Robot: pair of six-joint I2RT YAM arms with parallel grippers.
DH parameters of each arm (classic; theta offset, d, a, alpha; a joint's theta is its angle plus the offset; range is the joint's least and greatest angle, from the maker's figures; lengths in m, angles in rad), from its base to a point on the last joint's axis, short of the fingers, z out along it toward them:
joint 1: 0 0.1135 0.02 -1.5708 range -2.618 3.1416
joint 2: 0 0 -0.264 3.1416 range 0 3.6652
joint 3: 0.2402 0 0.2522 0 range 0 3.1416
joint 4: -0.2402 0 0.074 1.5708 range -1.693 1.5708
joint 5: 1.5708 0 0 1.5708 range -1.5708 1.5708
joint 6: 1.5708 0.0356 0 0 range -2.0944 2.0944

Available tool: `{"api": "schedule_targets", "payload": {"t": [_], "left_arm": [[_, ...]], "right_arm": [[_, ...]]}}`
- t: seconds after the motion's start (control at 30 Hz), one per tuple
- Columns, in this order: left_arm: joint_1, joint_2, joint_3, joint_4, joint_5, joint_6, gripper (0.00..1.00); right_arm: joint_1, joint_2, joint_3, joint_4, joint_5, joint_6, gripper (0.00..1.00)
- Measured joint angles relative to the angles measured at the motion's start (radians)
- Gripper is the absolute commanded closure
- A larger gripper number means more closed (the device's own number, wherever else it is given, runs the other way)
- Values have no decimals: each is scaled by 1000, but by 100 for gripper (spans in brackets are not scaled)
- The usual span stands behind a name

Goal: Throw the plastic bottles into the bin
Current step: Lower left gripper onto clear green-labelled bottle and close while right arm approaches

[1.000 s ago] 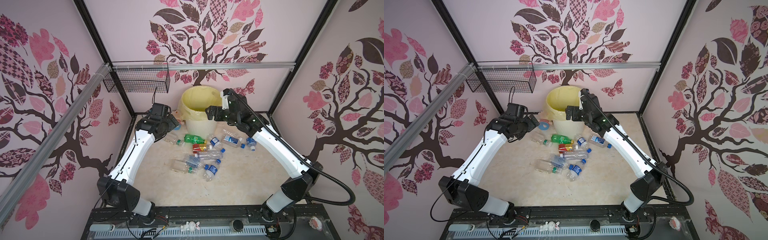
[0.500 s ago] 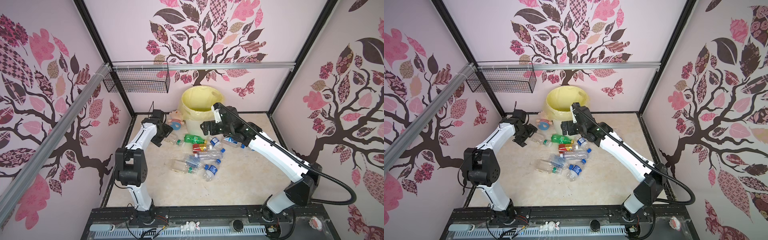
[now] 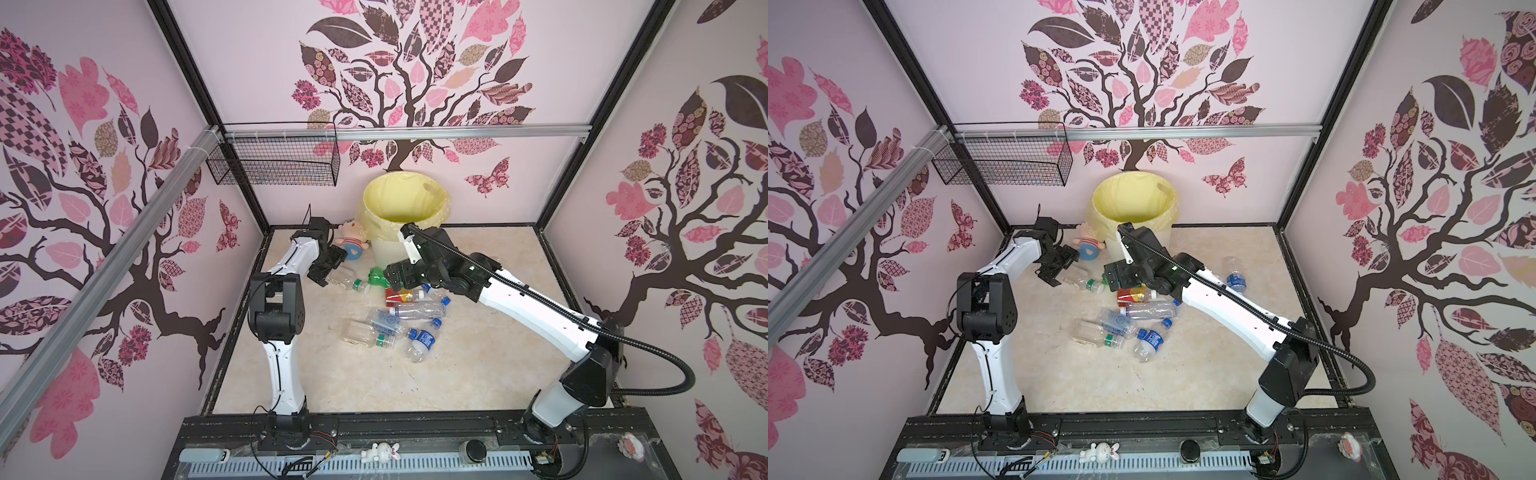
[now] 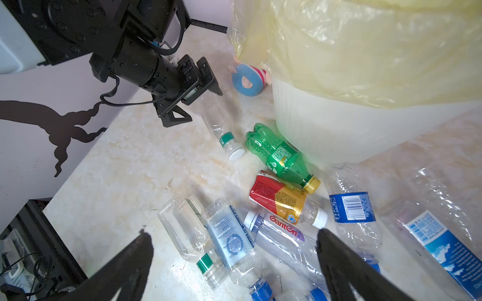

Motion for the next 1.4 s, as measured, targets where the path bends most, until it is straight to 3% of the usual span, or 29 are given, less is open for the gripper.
{"api": "schedule_targets", "payload": {"t": [0.33,0.7,1.0,1.4], "left_arm": [[0,58,10,26,5,39,27],[0,7,-87,107,8,87,44],[2,-77,-170,126,18,152,47],[1,-422,-338,229,130,150,46]], "right_arm": [[0,28,0,-8,5,-16,0],[0,33,0,-11,6,-35,0],[0,33,0,-11,-9,-23,0],[-11,33,64,-38,-74,35,0]]}}
